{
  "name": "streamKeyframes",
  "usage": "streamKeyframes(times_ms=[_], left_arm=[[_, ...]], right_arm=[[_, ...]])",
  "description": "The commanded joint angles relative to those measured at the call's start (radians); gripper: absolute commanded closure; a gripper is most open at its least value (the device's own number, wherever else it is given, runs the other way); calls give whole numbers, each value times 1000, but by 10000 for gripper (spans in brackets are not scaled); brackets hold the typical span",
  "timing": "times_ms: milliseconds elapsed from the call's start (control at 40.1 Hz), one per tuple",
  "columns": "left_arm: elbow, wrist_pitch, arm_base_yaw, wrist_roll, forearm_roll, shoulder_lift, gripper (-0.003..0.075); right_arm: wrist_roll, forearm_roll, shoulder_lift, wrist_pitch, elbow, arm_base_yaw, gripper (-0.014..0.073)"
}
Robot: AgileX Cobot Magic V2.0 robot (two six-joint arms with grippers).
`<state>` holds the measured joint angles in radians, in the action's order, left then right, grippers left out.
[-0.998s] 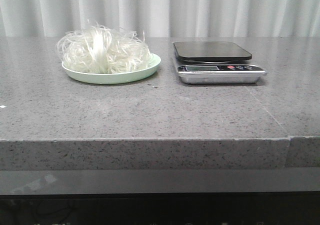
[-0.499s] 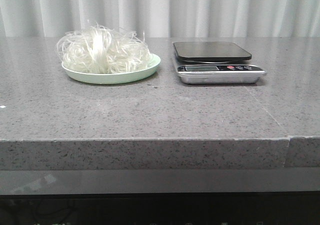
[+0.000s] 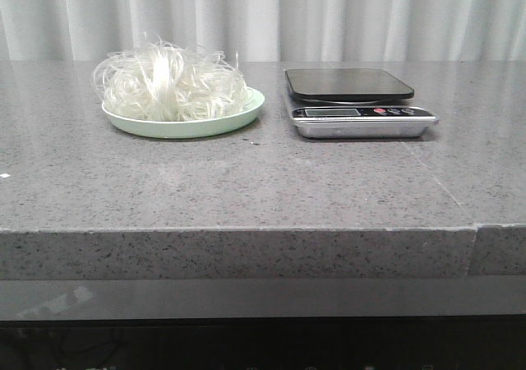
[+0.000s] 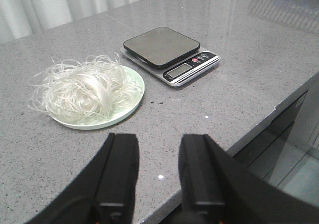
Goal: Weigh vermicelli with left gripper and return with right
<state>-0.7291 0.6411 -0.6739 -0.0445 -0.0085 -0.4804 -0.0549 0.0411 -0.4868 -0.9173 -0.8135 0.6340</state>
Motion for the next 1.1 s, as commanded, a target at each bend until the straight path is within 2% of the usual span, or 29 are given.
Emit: streamKeyframes(times_ms=[0, 150, 873, 948, 1072], left_arm=[[-27, -75, -8, 5, -9, -6, 458], [-27, -75, -8, 5, -9, -6, 572], [-25, -72, -8, 5, -11, -6, 565], [-18, -74, 19, 5, -11, -6, 565], [53, -126, 130, 5, -9, 15, 565]], right_arm=[[2, 13, -5, 54, -25, -4, 437], [2, 13, -5, 59, -25, -4, 437], [2, 13, -5, 58, -25, -4, 437], [2, 13, -5, 58, -25, -4, 437], [2, 13, -5, 58, -25, -4, 437]])
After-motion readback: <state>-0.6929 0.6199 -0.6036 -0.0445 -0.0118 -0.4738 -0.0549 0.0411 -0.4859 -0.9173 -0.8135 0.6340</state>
